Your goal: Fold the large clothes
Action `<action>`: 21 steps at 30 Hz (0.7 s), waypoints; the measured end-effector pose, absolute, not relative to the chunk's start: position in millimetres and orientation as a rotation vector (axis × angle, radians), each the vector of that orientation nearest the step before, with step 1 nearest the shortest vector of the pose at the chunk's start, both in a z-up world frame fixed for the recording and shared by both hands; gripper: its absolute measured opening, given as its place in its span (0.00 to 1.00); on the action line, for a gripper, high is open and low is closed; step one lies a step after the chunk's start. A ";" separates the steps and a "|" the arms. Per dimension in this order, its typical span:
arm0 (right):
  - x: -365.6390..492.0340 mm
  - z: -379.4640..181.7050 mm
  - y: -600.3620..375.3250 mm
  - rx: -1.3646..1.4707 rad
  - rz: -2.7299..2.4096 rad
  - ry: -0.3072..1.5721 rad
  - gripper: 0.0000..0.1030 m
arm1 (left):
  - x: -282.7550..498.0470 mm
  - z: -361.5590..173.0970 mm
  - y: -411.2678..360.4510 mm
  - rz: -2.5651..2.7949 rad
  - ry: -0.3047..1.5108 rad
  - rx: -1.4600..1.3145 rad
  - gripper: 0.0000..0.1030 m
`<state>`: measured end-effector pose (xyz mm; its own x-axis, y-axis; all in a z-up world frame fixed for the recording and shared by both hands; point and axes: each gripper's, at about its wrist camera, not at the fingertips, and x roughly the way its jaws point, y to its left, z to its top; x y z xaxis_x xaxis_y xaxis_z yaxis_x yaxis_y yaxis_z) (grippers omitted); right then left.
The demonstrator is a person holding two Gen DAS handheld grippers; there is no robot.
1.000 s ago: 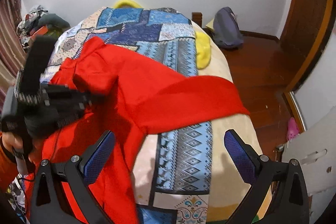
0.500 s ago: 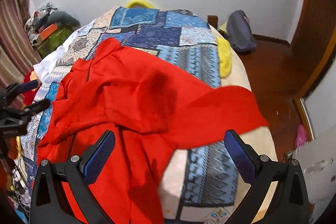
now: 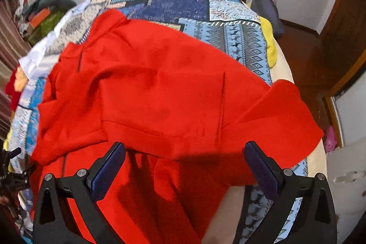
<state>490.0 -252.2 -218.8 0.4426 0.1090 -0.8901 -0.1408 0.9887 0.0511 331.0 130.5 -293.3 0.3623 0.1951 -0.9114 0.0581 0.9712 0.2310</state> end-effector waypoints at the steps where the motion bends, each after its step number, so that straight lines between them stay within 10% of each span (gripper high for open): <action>1: 492.4 -221.2 -247.9 -0.048 0.151 1.107 1.00 | 333.4 -296.6 127.0 0.097 1.199 0.257 0.94; 21: 531.7 -256.4 -190.7 -0.464 0.040 1.056 1.00 | 343.4 -238.0 211.9 0.664 0.811 0.059 0.94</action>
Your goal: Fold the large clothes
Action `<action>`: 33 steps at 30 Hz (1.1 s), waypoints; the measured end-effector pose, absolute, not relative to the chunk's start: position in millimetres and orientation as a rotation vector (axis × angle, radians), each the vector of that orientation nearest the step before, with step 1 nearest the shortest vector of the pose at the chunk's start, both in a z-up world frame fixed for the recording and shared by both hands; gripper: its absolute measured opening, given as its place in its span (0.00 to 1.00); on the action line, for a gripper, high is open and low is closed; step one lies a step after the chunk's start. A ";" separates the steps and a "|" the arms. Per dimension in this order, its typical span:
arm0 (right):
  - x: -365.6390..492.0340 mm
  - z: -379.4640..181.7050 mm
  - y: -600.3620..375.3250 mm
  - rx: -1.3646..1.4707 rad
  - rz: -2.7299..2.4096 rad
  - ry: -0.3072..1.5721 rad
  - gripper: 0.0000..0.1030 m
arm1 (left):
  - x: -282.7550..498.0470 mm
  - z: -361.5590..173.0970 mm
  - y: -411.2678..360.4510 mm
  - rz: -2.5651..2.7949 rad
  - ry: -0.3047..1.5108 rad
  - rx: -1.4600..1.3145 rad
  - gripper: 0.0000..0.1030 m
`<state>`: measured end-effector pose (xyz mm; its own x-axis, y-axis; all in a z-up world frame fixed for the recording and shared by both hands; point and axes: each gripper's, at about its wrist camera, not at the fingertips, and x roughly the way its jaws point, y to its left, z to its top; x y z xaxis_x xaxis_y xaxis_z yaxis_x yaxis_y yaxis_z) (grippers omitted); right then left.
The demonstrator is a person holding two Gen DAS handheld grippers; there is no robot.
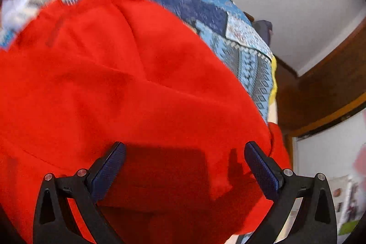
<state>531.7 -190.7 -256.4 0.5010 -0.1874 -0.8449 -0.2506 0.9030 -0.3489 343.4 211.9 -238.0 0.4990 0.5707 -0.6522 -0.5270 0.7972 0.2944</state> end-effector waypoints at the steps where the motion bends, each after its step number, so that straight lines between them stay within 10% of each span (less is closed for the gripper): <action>1: 529.8 -257.2 -196.4 -0.444 0.056 1.034 1.00 | 341.2 -237.4 210.6 0.658 0.816 0.070 0.94; 11: 530.5 -250.5 -244.0 -0.297 0.033 1.095 1.00 | 330.6 -268.9 209.0 0.415 1.078 -0.055 0.94; 21: 512.7 -207.5 -214.1 -0.280 0.183 1.009 1.00 | 362.2 -201.0 217.3 0.215 0.967 -0.122 0.94; 28: 517.4 -201.6 -177.3 -0.167 0.315 1.032 1.00 | 458.4 -246.2 217.3 0.136 1.134 -0.169 0.49; 33: 525.6 -229.7 -167.6 -0.215 0.312 1.076 1.00 | 510.5 -268.2 201.9 0.118 1.161 -0.172 0.50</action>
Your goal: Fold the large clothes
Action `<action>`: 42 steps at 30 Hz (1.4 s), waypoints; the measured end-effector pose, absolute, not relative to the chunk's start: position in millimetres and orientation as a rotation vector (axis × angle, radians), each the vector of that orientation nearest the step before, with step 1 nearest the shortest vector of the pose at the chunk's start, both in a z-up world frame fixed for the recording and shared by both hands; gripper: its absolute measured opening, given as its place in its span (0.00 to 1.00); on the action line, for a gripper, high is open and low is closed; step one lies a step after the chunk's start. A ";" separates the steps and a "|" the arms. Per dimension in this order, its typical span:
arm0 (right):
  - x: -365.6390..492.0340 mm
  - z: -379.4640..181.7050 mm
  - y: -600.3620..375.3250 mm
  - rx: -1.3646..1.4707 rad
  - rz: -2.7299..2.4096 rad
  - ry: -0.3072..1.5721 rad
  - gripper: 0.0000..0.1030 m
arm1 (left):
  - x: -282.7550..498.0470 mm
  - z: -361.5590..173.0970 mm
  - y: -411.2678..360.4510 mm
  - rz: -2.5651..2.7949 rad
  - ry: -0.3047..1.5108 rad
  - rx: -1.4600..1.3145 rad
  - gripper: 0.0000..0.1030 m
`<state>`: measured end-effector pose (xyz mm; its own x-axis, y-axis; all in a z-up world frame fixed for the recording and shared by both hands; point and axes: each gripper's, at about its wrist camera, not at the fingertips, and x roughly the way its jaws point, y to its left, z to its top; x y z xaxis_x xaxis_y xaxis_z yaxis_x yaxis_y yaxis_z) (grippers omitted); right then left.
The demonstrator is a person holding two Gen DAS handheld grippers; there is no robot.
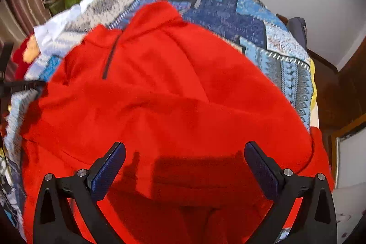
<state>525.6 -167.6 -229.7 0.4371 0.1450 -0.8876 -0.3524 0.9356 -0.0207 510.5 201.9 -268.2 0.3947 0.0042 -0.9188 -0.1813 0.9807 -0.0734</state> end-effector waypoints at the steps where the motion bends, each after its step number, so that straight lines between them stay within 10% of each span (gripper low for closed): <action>1: 526.8 -237.7 -167.4 -0.232 0.303 1.088 1.00 | 517.4 -271.7 199.3 0.130 1.166 -0.156 0.50; 10: 529.1 -258.2 -195.7 -0.227 0.287 1.105 1.00 | 543.3 -288.7 215.6 0.417 1.170 0.214 0.54; 18: 527.2 -252.8 -242.2 -0.242 0.168 1.079 1.00 | 523.2 -258.1 266.8 0.340 1.148 -0.064 0.55; 22: 517.0 -236.7 -245.2 -0.232 0.192 1.049 1.00 | 508.8 -250.4 236.8 0.196 1.119 -0.051 0.89; 42: 516.5 -248.1 -235.7 -0.251 0.182 1.095 1.00 | 526.0 -284.2 241.4 0.509 1.109 0.256 0.91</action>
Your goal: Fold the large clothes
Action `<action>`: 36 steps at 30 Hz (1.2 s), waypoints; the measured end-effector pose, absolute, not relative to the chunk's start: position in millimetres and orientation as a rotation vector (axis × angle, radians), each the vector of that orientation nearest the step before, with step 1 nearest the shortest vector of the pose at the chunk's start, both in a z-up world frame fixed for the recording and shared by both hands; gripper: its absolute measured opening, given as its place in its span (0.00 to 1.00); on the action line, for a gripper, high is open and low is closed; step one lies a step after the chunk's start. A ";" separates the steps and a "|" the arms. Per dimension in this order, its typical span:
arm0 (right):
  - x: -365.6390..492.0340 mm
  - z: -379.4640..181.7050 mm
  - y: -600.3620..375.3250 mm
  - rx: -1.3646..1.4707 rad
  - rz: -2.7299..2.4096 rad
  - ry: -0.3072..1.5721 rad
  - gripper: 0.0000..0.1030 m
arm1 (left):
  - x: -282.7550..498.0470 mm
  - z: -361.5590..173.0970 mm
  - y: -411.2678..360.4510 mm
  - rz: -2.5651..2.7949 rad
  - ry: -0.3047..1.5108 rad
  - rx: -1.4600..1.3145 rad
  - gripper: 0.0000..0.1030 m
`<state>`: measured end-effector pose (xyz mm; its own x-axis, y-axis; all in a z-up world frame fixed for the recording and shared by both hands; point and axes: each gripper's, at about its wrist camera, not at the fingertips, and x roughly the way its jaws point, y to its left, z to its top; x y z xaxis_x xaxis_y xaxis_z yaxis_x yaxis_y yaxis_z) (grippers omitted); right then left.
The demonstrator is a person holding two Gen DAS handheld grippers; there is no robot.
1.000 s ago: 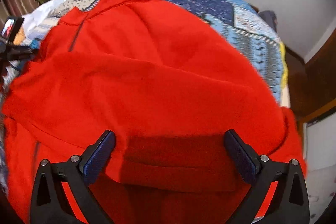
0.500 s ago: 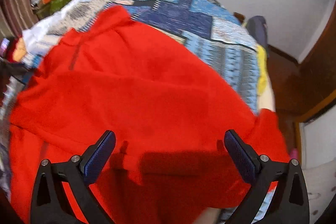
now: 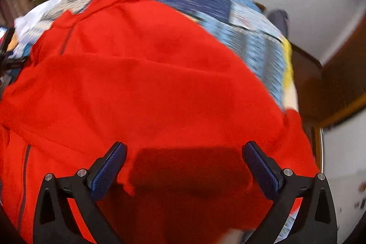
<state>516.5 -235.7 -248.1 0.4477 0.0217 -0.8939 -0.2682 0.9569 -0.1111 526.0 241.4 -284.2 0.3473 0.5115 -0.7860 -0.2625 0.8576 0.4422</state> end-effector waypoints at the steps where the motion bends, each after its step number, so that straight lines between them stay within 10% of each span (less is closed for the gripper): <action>1: 509.5 -240.8 -247.6 -0.219 0.188 1.090 1.00 | 522.8 -278.7 244.7 0.516 1.107 0.249 0.90; 19: 449.9 -150.4 -431.1 0.291 0.017 0.992 1.00 | 489.7 -152.3 115.6 0.069 0.964 -0.025 0.92; 36: 529.1 -285.7 -503.5 0.740 -0.073 1.218 0.89 | 513.7 -266.5 -51.7 -0.140 1.119 0.067 0.96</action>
<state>529.1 -503.5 -285.7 0.3734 0.3285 -0.8675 0.4295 0.7677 0.4756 513.7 -51.7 -266.5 0.4287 -0.0781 -0.9001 0.1456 0.9892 -0.0165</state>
